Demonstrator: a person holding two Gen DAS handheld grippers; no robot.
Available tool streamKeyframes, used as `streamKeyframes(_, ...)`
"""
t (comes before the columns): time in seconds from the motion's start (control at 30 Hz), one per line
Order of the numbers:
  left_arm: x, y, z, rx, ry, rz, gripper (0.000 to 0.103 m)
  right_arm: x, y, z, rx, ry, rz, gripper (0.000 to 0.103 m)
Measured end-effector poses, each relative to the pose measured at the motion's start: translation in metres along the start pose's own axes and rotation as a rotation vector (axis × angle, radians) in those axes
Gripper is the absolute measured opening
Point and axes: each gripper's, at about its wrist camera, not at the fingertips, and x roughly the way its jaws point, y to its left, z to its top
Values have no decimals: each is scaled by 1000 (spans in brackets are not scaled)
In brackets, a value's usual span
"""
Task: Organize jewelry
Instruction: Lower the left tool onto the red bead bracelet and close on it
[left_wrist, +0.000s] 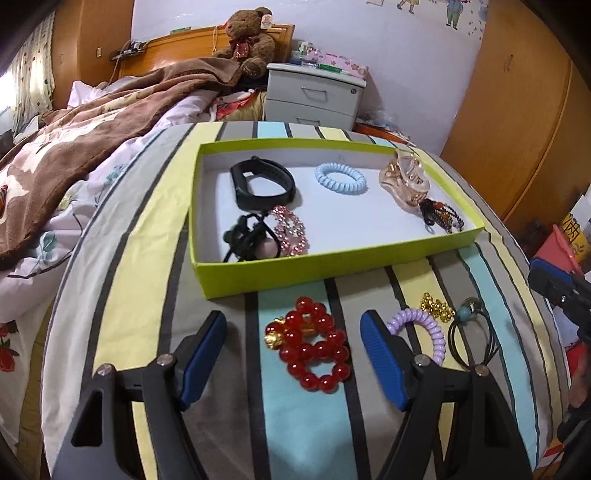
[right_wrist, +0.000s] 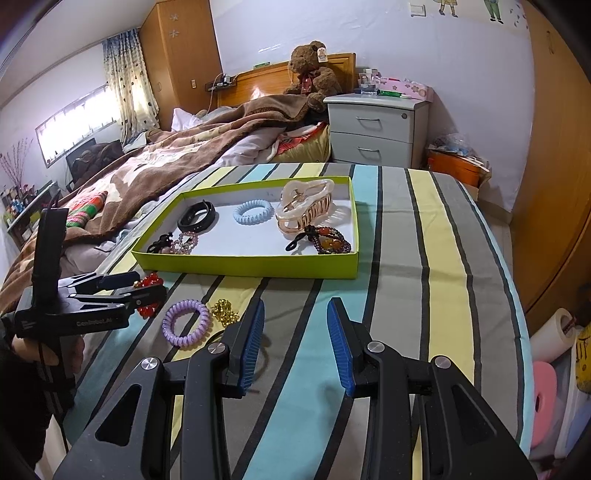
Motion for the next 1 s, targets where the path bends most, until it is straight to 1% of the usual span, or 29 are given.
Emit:
streamKeyframes(0.2,0,0,1,-2,-2,8,72,1,-1,0,5,3,-6,36)
streamKeyframes(0.3,0,-1,2,1,-1,18,68,2,-3,0,12,3,-7,36)
streamKeyframes(0.37,0,-1,2,5,-3,25,59,2,-5,-1,16,4,-6,36)
streamKeyframes(0.4,0,-1,2,9,-3,23,58,2,-5,-1,15,3,-7,36)
streamKeyframes(0.43,0,-2,1,15,-2,22,54,2,-6,-2,17,2,-6,36)
streamKeyframes(0.47,0,-3,1,21,-2,19,48,2,-6,-2,18,3,-5,36)
streamKeyframes(0.53,1,-6,1,34,0,25,43,2,-6,-2,17,3,-6,36)
streamKeyframes(0.83,-2,-5,1,35,-6,20,36,2,-8,-4,19,6,-11,36)
streamKeyframes(1.0,-10,2,-2,18,-21,23,29,0,-6,-4,14,3,-9,36)
